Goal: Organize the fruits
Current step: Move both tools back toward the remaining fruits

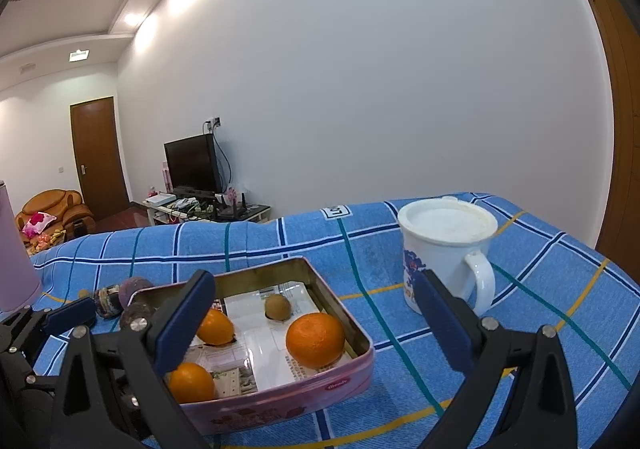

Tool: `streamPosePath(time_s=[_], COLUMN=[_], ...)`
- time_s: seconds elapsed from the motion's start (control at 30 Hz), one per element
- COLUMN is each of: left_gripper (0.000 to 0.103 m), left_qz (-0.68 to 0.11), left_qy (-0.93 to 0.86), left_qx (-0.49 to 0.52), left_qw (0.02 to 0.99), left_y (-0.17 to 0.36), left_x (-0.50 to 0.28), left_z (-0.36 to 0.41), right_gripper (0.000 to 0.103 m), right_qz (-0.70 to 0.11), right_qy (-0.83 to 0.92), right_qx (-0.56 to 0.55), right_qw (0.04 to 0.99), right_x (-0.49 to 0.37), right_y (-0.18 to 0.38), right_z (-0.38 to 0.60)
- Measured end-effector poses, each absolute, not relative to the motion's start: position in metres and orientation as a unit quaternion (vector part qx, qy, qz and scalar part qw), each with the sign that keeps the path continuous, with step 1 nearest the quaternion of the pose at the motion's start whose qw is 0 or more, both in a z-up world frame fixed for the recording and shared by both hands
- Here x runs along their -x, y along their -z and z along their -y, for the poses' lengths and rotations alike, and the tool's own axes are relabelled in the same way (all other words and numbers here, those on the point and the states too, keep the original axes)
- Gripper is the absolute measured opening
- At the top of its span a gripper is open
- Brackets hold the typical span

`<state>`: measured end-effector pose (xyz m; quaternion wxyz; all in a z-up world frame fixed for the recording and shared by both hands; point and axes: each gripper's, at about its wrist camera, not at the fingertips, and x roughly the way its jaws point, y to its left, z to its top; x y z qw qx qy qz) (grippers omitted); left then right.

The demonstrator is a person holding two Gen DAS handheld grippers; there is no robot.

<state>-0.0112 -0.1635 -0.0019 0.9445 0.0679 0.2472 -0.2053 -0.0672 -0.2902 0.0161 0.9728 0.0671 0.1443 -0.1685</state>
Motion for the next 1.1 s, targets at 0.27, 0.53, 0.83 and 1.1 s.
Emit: streamPosePath(time_s=[0.27, 0.53, 0.83, 1.1], left_gripper=[0.084, 0.084, 0.084, 0.084], left_qz=[-0.266, -0.277, -0.291, -0.341], left_qy=[0.180, 0.152, 0.130, 0.082], left_qx=[-0.058, -0.076, -0.090, -0.037], left_qw=[0.945, 0.946, 0.944, 0.936], left_y=[0.005, 0.010, 0.014, 0.023], left_x=[0.008, 0.006, -0.006, -0.036], left_z=[0.146, 0.121, 0.084, 0.025], right_gripper=[0.102, 0.102, 0.096, 0.086], right_qz=[-0.134, -0.137, -0.167, -0.204], right_qy=[0.180, 0.181, 0.154, 0.113], right_qx=[-0.058, -0.028, -0.005, 0.005], right_qw=[0.973, 0.973, 0.974, 0.973], right_x=[0.074, 0.073, 0.068, 0.049], right_y=[-0.018, -0.019, -0.015, -0.013], right_z=[0.285, 0.270, 0.248, 0.223])
